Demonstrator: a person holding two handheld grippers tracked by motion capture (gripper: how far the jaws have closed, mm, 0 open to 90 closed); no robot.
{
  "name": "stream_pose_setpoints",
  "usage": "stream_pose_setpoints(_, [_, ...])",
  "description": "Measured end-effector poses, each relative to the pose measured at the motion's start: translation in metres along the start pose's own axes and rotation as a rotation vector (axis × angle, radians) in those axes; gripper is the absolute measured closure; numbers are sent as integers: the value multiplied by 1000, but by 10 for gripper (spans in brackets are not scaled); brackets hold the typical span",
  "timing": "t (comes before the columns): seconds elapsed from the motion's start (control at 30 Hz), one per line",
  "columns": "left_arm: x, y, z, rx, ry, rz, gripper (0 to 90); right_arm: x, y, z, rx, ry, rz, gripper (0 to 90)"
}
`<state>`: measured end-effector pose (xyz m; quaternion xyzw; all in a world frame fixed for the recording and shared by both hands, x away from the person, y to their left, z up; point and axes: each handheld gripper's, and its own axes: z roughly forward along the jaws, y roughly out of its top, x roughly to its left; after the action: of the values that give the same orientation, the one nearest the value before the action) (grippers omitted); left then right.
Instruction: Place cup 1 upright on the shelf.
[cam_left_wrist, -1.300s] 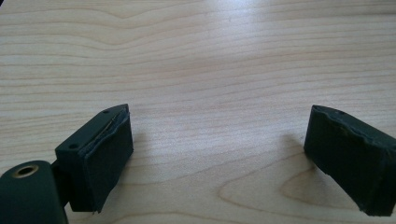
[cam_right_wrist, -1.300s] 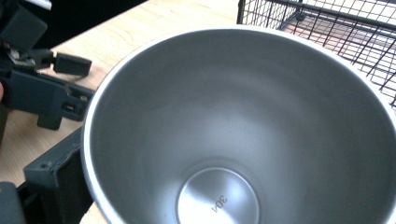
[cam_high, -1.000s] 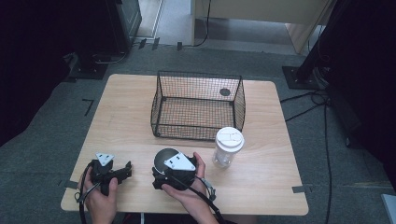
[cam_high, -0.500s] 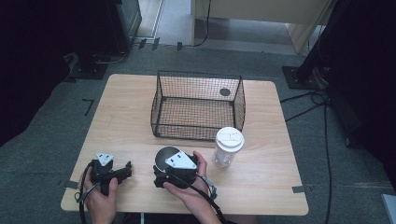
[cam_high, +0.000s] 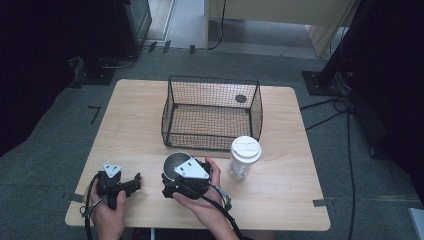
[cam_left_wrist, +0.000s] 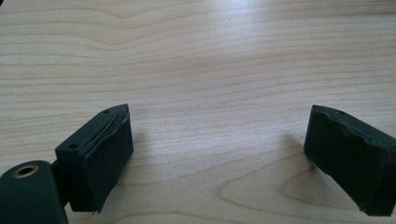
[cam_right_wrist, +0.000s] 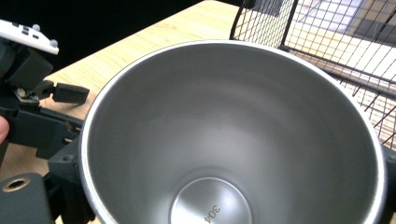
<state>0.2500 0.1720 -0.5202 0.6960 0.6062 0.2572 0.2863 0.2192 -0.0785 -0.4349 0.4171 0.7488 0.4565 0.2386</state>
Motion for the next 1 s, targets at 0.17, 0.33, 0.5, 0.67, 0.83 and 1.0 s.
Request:
stream_pose_setpoints(0.17, [0, 0, 0, -3, 0, -3, 87, -1, 6, 0, -9, -7, 2, 69])
stream_pose_setpoints(0.33, [0, 0, 0, -2, 0, -2, 87, -2, 15, 1, -26, -29, 14, 69])
stream_pose_setpoints(0.5, [0, 0, 0, -1, 1, -1, 87, -3, 20, 2, -51, -50, 12, 69])
stream_pose_setpoints(0.67, [0, 0, 0, -1, 0, -1, 87, -4, 26, 3, -74, -69, 5, 69])
stream_pose_setpoints(0.83, [0, 0, 0, -1, 0, -1, 87, -7, 33, 7, -89, -83, 13, 69])
stream_pose_setpoints(1.0, [0, 0, 0, -1, 0, -1, 87, -9, 39, 9, -120, -97, 15, 69])
